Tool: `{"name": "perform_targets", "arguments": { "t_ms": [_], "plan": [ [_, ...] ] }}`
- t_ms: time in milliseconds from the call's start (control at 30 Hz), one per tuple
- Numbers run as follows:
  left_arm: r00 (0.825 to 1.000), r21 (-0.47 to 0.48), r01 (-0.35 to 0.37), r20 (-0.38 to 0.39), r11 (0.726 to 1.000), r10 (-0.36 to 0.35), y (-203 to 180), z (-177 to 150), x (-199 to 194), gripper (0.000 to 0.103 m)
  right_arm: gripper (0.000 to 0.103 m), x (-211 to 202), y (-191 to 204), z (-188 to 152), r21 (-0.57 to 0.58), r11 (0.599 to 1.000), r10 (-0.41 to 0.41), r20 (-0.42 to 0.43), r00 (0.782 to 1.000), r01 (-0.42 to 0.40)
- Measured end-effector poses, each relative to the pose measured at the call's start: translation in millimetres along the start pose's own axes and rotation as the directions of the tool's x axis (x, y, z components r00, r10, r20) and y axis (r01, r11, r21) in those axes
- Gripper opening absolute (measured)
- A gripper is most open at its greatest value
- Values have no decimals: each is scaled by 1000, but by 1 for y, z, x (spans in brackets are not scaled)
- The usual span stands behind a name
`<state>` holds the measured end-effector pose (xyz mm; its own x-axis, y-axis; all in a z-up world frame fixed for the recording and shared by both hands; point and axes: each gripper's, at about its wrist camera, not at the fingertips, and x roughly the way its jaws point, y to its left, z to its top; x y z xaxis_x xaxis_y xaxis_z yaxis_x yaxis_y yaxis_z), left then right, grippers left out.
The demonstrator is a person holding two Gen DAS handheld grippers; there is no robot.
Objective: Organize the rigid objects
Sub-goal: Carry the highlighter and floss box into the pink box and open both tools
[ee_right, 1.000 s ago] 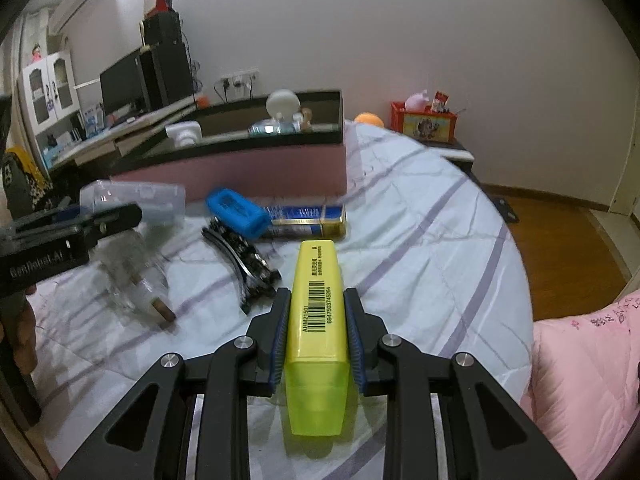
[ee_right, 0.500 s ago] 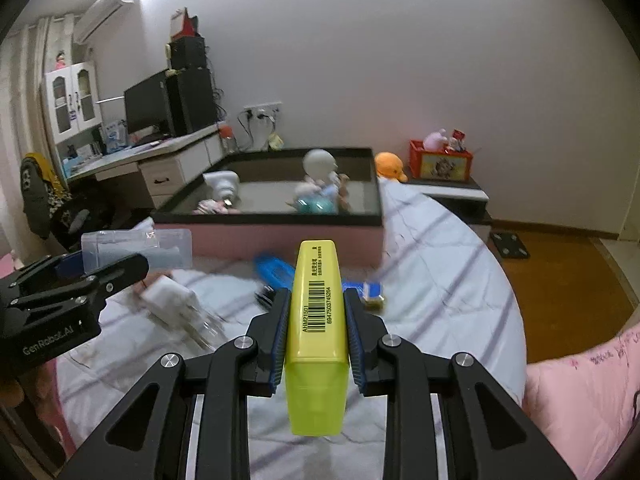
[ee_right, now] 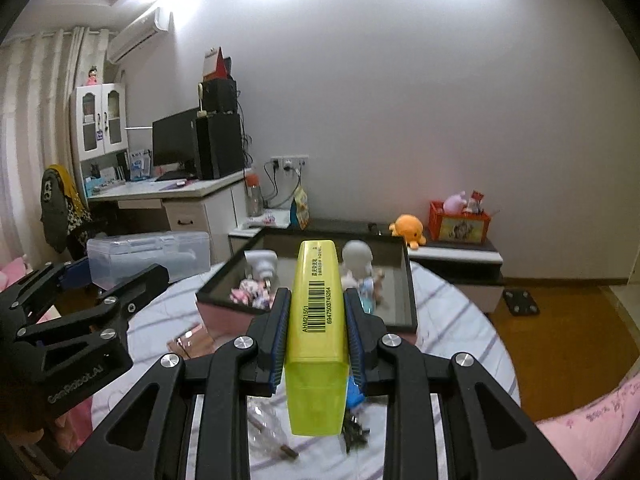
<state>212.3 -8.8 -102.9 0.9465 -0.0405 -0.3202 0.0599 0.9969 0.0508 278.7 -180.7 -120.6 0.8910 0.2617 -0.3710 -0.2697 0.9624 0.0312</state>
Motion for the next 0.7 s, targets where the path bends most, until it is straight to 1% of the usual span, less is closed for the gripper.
{"name": "perform_targets", "arguments": {
  "t_ms": [167, 367, 500, 700],
  "plan": [
    [999, 4, -14, 44, 1000, 14, 2, 19, 1, 63, 27, 2, 0, 14, -12, 1000, -3, 32, 999, 3],
    [998, 35, -21, 65, 999, 19, 0, 37, 17, 63, 27, 15, 1, 29, -37, 999, 0, 41, 999, 1],
    [999, 45, -21, 50, 999, 19, -2, 43, 39, 63, 27, 32, 1, 39, -46, 999, 7, 37, 999, -5],
    [1000, 60, -10, 1, 998, 10, -2, 52, 89, 63, 27, 74, -4, 50, -53, 999, 10, 1, 1000, -10]
  ]
}}
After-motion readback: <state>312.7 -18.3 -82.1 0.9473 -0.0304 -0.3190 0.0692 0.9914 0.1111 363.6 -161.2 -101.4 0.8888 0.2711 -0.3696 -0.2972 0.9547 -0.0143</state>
